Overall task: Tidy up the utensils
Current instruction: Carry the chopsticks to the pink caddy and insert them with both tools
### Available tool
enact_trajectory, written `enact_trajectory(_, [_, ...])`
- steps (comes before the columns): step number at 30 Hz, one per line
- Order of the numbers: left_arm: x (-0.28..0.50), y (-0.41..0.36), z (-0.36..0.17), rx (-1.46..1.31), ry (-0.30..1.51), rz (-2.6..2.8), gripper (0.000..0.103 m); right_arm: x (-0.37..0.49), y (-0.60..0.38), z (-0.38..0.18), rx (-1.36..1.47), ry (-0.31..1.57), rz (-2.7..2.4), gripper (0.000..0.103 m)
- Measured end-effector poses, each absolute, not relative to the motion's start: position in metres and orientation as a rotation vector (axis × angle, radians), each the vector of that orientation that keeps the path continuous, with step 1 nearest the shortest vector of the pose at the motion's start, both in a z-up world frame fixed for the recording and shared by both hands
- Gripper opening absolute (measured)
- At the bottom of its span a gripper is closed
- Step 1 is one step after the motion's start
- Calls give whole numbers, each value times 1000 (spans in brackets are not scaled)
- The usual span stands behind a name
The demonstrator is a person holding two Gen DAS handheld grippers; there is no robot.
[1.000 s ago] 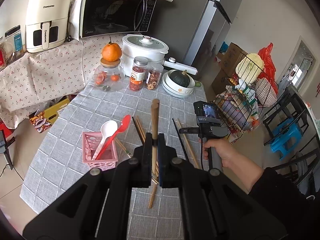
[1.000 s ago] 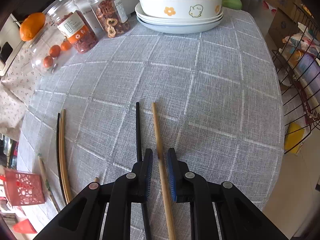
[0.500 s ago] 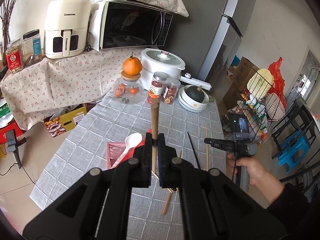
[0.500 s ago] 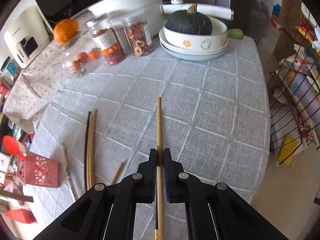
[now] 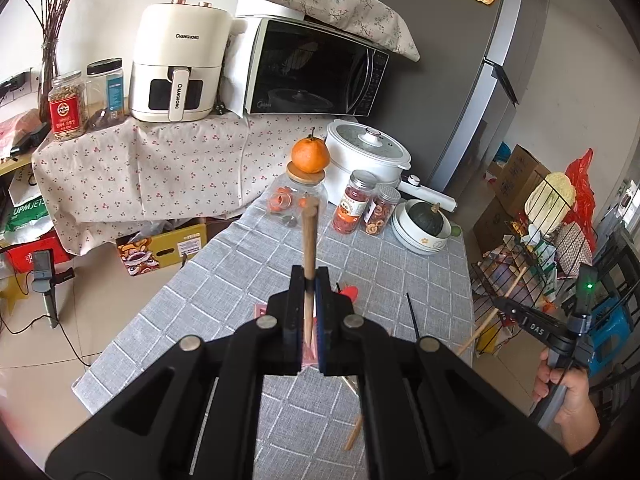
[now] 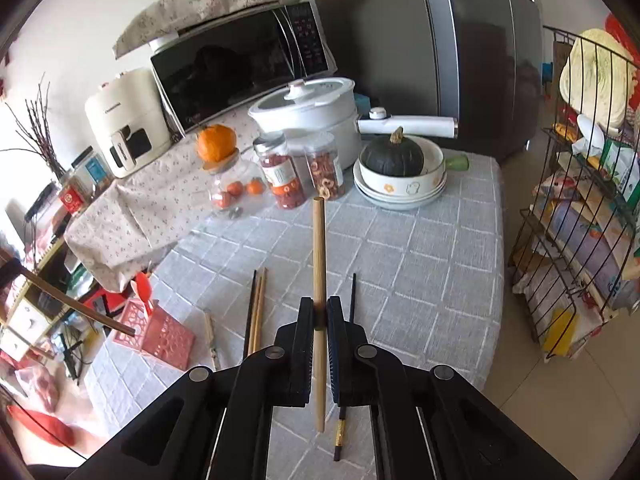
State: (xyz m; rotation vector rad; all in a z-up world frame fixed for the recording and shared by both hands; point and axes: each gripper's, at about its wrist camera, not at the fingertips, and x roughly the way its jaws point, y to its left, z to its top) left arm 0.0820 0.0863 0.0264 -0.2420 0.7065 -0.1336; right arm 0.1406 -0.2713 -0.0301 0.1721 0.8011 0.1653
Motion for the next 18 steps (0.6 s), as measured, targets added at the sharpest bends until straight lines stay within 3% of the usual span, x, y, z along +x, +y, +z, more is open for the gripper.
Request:
enact_trajectory(8, [103,87,9,-184,756,-75,5,126,-265,5,202,704,224,6])
enact_trajectory(18, [139,79,-28,-160,906,-75,5,125,-235,7,199,706,288,6])
